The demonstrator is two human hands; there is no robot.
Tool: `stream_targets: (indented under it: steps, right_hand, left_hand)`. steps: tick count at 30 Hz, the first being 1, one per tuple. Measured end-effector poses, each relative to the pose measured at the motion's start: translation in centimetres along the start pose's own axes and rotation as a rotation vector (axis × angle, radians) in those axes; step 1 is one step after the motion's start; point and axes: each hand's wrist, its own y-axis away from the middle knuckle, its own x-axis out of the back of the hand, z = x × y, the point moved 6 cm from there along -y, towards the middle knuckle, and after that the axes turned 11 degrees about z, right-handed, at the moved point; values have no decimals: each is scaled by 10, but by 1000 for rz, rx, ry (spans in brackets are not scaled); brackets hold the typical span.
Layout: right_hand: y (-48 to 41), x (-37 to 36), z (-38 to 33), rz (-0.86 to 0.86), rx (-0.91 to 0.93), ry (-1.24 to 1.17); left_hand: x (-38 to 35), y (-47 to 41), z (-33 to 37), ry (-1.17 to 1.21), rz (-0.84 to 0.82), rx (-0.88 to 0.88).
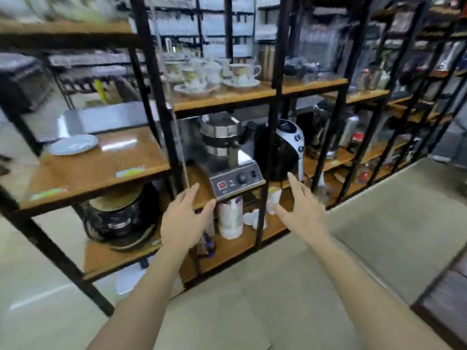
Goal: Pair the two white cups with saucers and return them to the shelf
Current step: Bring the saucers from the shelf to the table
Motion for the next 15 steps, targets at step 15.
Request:
stream_targets:
  steps: [15]
  right_hand:
    - [-78, -212, -266, -271, 430, -194]
  left_hand:
    - [115, -103, -209, -157, 305, 388]
